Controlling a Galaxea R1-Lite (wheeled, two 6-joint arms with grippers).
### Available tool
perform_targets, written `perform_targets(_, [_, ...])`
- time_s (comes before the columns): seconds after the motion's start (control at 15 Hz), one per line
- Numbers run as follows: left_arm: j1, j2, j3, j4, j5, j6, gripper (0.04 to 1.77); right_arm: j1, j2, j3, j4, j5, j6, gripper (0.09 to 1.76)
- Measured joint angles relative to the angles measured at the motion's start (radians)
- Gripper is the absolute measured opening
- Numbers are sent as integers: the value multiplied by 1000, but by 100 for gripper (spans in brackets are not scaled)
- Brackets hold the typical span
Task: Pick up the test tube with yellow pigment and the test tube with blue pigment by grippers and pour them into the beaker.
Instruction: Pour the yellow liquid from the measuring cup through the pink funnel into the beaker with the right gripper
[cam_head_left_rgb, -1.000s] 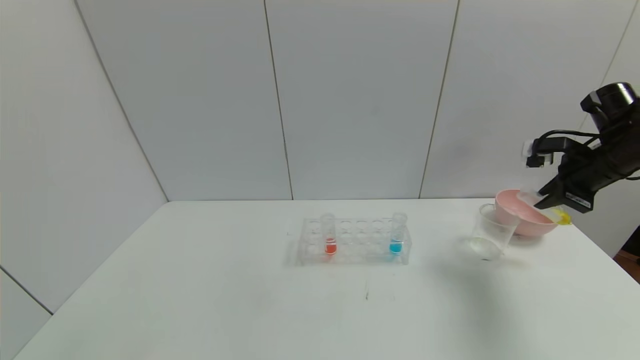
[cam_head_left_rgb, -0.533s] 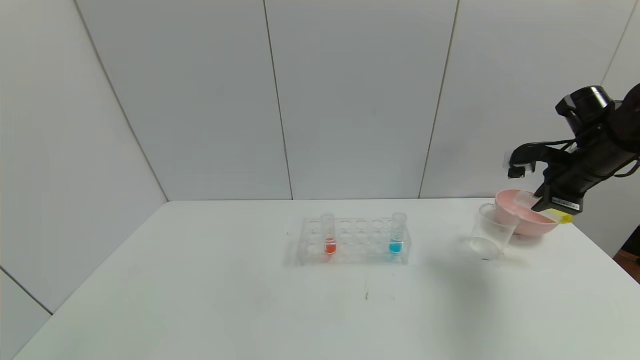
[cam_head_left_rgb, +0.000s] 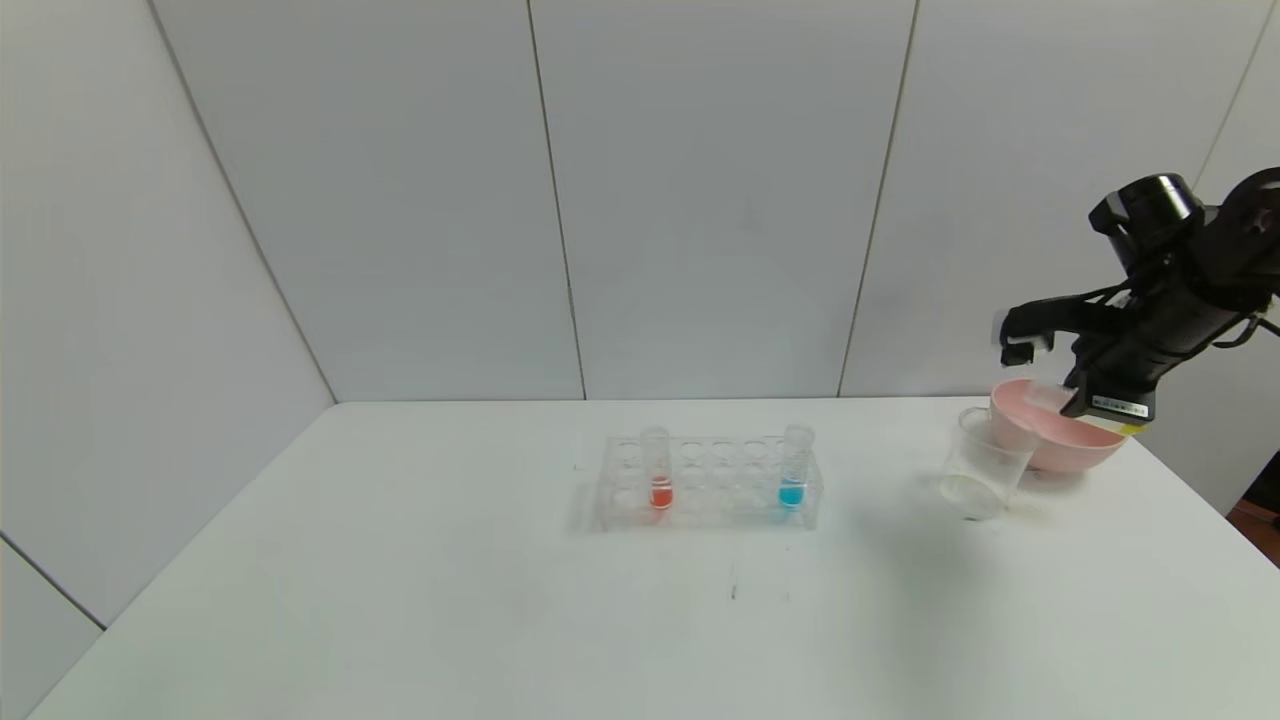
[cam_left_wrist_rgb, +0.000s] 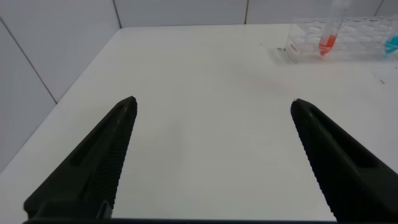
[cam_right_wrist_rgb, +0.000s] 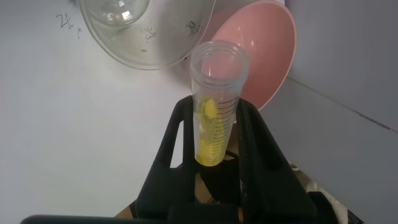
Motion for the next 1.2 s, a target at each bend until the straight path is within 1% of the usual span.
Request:
perform_targets(0.4, [0, 0, 0, 0, 0, 0, 176, 30, 6, 0, -10, -42, -23, 47])
perform_targets(1.0, [0, 0, 0, 0, 0, 0, 176, 62, 8, 0, -13, -187, -74, 47])
perform_targets(1.2, [0, 0, 0, 0, 0, 0, 176, 74, 9, 0, -13, -209, -79, 47])
